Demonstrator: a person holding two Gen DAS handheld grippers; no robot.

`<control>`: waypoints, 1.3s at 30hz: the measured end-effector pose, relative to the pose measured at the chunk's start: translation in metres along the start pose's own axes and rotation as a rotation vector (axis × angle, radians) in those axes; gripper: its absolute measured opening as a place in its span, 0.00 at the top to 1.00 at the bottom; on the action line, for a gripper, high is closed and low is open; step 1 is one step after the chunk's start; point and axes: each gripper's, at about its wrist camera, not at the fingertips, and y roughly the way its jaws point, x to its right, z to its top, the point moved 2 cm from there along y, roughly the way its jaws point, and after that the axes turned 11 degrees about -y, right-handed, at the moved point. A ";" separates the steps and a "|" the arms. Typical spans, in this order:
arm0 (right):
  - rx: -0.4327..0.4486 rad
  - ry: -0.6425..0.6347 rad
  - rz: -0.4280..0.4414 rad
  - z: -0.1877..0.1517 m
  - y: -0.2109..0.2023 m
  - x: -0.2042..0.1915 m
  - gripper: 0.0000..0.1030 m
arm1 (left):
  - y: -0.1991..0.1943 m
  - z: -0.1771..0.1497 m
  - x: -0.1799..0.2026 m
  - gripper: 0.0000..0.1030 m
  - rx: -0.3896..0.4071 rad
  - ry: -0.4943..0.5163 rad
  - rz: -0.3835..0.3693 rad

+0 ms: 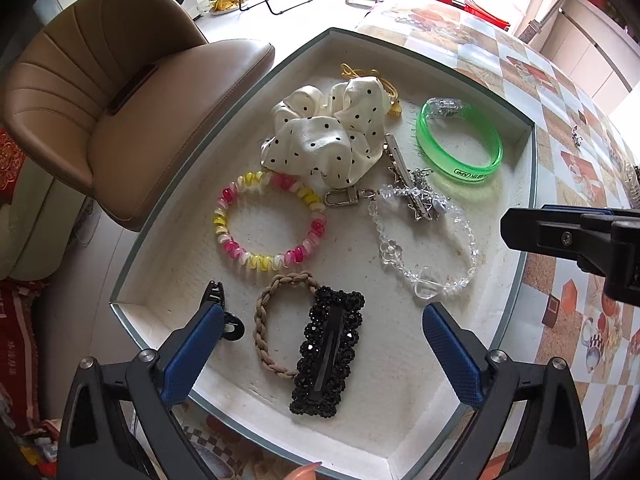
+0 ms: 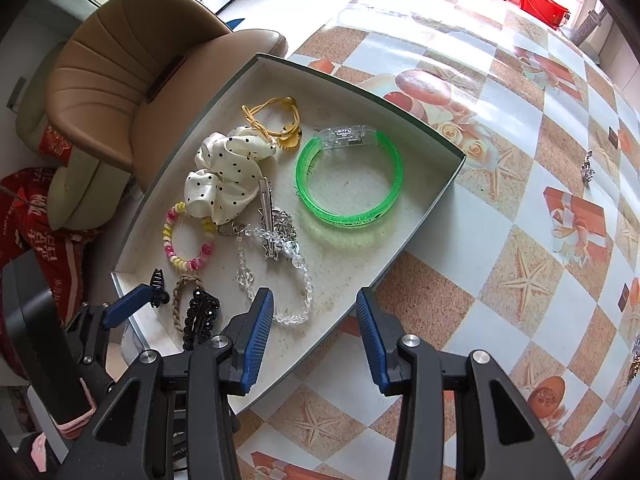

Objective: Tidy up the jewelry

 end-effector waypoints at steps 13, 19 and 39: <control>-0.041 0.000 -0.036 -0.002 -0.001 -0.010 0.44 | -0.009 -0.003 -0.005 0.01 -0.033 0.012 0.006; -0.042 0.010 -0.044 -0.006 -0.018 -0.014 0.31 | -0.032 -0.003 -0.015 0.01 -0.034 -0.008 0.003; 0.067 0.022 -0.142 -0.022 -0.093 -0.055 0.00 | -0.119 -0.009 -0.054 0.02 0.001 -0.044 -0.008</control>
